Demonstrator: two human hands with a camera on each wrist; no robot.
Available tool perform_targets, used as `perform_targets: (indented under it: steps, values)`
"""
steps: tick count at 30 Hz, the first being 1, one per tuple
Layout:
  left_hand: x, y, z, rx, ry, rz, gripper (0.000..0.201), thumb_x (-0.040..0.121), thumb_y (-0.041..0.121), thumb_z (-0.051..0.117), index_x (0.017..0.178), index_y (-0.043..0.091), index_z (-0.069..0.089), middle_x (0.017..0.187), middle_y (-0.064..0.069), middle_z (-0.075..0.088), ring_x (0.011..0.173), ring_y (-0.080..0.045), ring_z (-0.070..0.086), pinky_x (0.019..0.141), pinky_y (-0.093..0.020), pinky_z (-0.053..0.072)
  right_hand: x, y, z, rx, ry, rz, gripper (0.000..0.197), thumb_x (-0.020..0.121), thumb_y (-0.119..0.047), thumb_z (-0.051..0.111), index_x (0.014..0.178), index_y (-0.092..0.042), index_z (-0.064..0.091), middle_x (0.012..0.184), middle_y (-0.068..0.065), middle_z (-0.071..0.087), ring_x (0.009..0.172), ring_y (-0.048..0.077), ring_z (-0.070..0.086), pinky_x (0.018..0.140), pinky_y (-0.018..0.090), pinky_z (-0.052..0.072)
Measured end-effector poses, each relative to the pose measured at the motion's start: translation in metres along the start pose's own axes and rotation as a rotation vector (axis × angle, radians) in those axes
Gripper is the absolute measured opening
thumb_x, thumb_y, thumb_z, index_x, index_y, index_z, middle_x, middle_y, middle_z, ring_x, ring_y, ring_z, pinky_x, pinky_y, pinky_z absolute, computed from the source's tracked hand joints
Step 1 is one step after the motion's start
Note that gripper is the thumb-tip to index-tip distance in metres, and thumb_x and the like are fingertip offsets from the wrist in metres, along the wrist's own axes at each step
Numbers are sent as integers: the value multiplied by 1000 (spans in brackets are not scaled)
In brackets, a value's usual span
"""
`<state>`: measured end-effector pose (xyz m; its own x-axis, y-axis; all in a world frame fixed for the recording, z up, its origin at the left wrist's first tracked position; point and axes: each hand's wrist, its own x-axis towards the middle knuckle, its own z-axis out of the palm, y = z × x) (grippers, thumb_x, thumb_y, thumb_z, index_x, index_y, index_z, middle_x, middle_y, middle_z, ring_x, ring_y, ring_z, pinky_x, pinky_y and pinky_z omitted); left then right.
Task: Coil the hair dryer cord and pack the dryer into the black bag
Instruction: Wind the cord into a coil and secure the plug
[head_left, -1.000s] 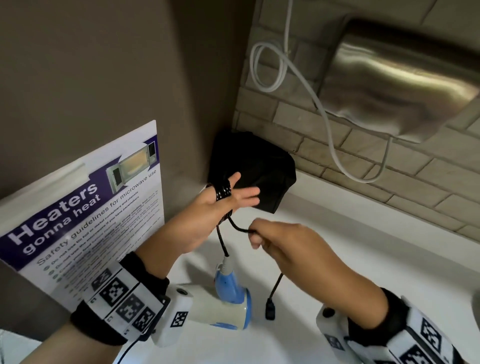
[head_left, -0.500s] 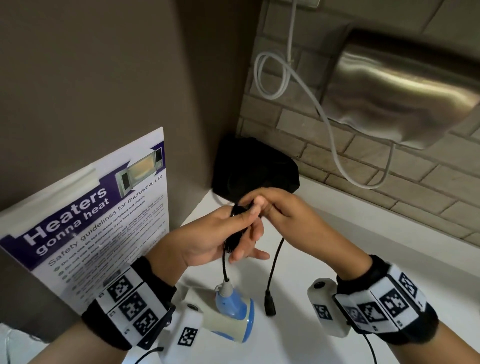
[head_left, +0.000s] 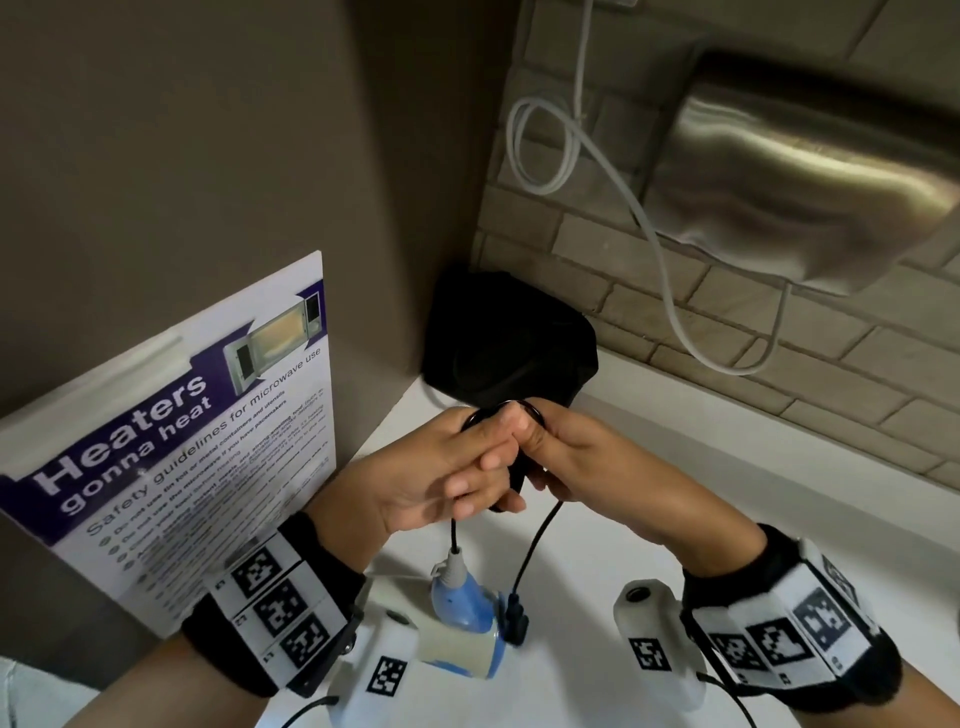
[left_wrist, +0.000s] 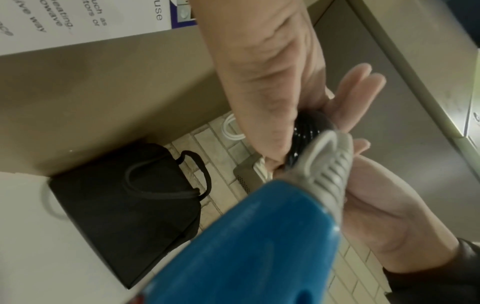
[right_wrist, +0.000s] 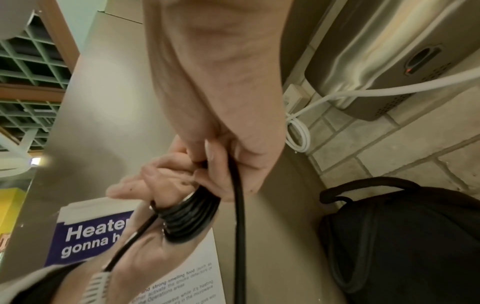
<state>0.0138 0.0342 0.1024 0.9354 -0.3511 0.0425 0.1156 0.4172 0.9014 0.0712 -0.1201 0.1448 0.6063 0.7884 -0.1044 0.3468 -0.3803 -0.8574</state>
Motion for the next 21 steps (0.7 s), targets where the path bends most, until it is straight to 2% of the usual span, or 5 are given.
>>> perform_targets:
  steps: [10, 14, 16, 19, 21]
  values:
    - [-2, -7, -4, -44, -45, 52, 43, 69, 65, 61, 58, 23, 55, 33, 13, 42, 42, -6, 54, 75, -24, 53, 2, 4, 0, 4, -11, 0, 54, 87, -51, 41, 93, -2, 61, 71, 3, 57, 54, 1, 45, 53, 17, 35]
    - [-3, -12, -5, -68, -39, 78, 44, 67, 67, 58, 61, 24, 55, 36, 15, 43, 44, -5, 52, 75, -24, 52, 3, 7, 2, 1, -4, 1, 53, 93, -53, 41, 90, -4, 61, 80, 20, 65, 59, 10, 48, 54, 20, 37]
    - [0, -12, -3, -59, 76, 94, 43, 67, 65, 55, 60, 22, 55, 38, 15, 40, 42, -5, 47, 71, -23, 52, 3, 8, 1, 39, 11, 21, 51, 91, -55, 44, 83, -7, 59, 79, 20, 63, 56, 11, 47, 51, 17, 36]
    - [7, -11, 2, -24, 336, 78, 42, 72, 58, 51, 60, 17, 48, 39, 11, 33, 39, -7, 34, 60, -23, 46, 0, 4, -1, 212, 27, 76, 37, 85, -47, 47, 75, -13, 56, 70, 2, 55, 47, 5, 37, 46, 13, 32]
    - [10, -7, 7, 12, 399, 64, 42, 80, 53, 49, 60, 16, 45, 37, 9, 30, 41, -11, 33, 52, -21, 41, -2, 5, -4, 344, -17, 65, 34, 88, -44, 44, 76, -15, 57, 67, -5, 56, 48, 5, 32, 48, 14, 30]
